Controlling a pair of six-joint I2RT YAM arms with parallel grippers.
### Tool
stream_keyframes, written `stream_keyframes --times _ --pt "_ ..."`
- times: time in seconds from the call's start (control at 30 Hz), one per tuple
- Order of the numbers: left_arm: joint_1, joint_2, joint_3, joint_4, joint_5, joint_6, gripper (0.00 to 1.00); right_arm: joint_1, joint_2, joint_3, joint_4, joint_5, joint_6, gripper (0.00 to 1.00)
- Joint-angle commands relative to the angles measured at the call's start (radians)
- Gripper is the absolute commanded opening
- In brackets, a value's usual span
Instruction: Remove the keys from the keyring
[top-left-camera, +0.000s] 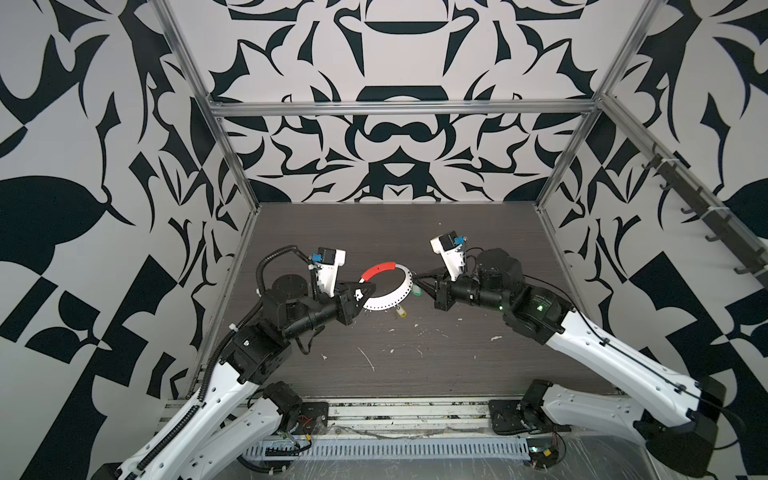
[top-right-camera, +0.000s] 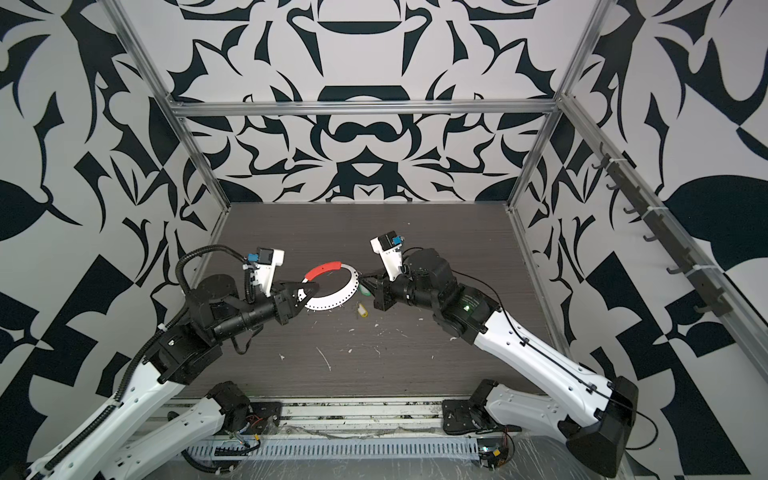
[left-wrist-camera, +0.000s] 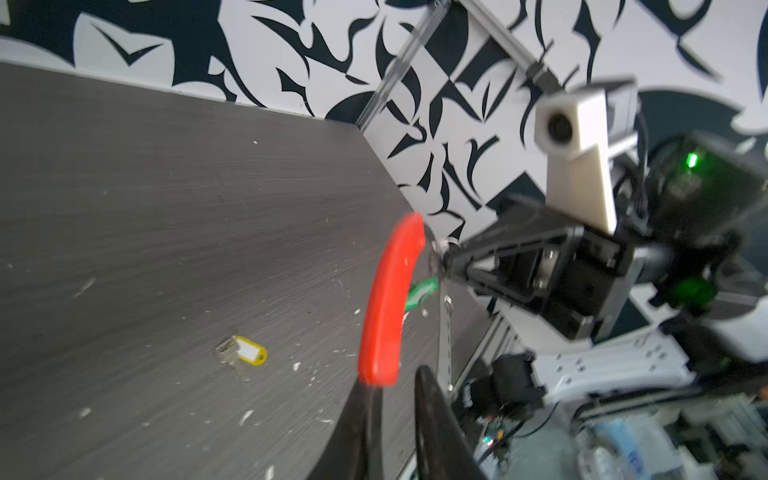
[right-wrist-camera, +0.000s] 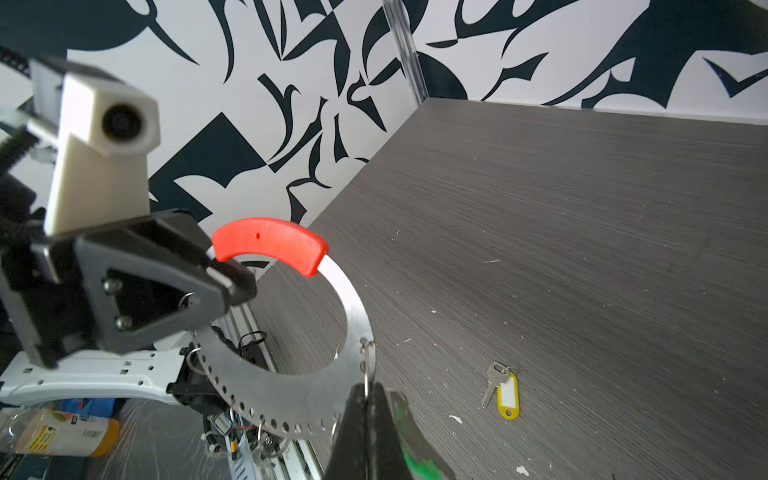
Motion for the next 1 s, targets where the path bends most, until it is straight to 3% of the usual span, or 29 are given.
stream_keyframes --times 0.0,0.17,0.27,0.47,0.6,0.7,0.83,0.9,0.97 --pt "0.074 0.021 0.061 -0.031 0.059 -0.092 0.10 -0.002 -0.007 0.022 -0.006 -0.050 -0.073 0.00" --pt "0.219 0.056 0.081 -0.065 0.175 -0.154 0.03 -0.002 -0.024 0.008 -0.037 -0.108 -0.161 0.00" --pt "0.270 0.077 0.070 -0.046 0.240 -0.183 0.04 -0.003 -0.046 -0.003 -0.033 -0.164 -0.198 0.00" --pt "0.342 0.128 0.088 -0.148 0.247 -0.132 0.46 -0.002 -0.077 -0.017 -0.008 -0.176 -0.228 0.00" --pt "0.376 0.115 0.082 -0.191 0.202 -0.083 0.55 -0.002 -0.080 -0.023 -0.009 -0.162 -0.236 0.00" --pt "0.377 0.096 0.085 -0.187 0.180 -0.040 0.57 -0.002 -0.076 -0.020 -0.024 -0.164 -0.247 0.00" --pt "0.377 0.065 0.050 0.008 0.369 -0.020 0.55 -0.003 -0.067 -0.007 -0.041 -0.199 -0.267 0.00" --pt "0.375 0.047 0.005 0.186 0.499 -0.071 0.55 -0.002 -0.061 -0.001 -0.043 -0.220 -0.277 0.00" --pt "0.376 0.040 -0.029 0.318 0.562 -0.114 0.55 -0.002 -0.056 0.004 -0.039 -0.250 -0.285 0.00"
